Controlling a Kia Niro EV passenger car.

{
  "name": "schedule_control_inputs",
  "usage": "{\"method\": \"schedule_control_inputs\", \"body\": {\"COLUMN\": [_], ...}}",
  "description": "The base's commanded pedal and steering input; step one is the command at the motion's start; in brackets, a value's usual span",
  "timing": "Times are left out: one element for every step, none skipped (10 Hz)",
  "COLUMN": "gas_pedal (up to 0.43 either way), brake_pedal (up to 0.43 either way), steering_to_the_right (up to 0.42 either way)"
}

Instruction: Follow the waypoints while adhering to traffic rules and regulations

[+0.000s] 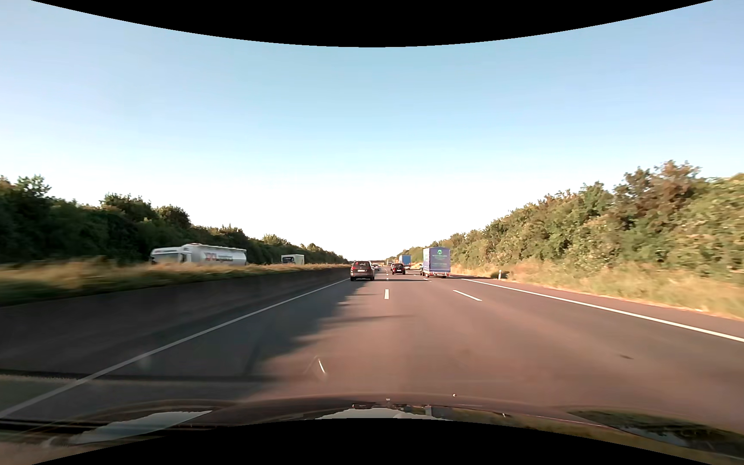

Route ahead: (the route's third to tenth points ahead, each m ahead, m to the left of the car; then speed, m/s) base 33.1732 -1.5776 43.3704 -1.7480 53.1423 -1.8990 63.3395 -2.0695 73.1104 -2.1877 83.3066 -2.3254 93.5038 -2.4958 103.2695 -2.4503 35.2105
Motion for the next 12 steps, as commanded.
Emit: {"method": "schedule_control_inputs", "body": {"gas_pedal": [0.378, 0.370, 0.370, 0.370, 0.358, 0.358, 0.350, 0.350, 0.339, 0.339, 0.339, 0.331], "brake_pedal": [0.000, 0.000, 0.000, 0.000, 0.000, 0.000, 0.000, 0.000, 0.000, 0.000, 0.000, 0.000], "steering_to_the_right": [-0.002, -0.002, -0.002, -0.003, -0.002, -0.002, -0.001, -0.001, -0.001, -0.001, -0.001, -0.001]}}
